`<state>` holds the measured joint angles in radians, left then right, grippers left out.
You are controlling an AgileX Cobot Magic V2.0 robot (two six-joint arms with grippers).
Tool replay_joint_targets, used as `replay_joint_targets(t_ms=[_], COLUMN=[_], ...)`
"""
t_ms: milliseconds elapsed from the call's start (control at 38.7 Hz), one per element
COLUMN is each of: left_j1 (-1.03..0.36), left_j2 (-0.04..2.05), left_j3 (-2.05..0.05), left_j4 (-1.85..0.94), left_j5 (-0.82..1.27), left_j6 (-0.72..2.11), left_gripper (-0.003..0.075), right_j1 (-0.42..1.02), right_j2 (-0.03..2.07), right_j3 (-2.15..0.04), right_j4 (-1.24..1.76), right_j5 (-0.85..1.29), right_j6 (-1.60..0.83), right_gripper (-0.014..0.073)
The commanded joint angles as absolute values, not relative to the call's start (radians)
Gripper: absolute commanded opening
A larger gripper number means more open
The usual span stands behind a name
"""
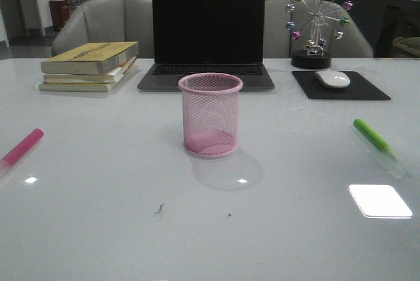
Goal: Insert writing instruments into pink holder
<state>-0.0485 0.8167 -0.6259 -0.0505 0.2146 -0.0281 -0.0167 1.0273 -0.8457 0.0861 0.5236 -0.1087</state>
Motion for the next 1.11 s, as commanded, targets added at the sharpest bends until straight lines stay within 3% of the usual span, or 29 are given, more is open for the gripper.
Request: replay_joint_targets(t_ms=[0, 569, 1086], left_j1=[-0.056, -0.056, -0.056], left_j2=[0.813, 0.813, 0.813], left_j3=[-0.660, -0.660, -0.660], left_j4=[-0.059, -0.059, -0.059], left_j5=[0.146, 0.146, 0.146], left_j6=[-0.029, -0.029, -0.029], left_gripper=[0.0500, 0.0500, 0.0500], right_j1=[-0.015, -0.014, 0.017], right_j2=[1.124, 1.614, 1.783], right_j3=[-0.978, -1.317, -1.346], right_j4=[0.089, 0.092, 0.167], right_j5=[0.520, 0.711, 0.688], right_j6=[-0.114, -0.114, -0.155], right_gripper=[0.0430, 0.0430, 0.0430])
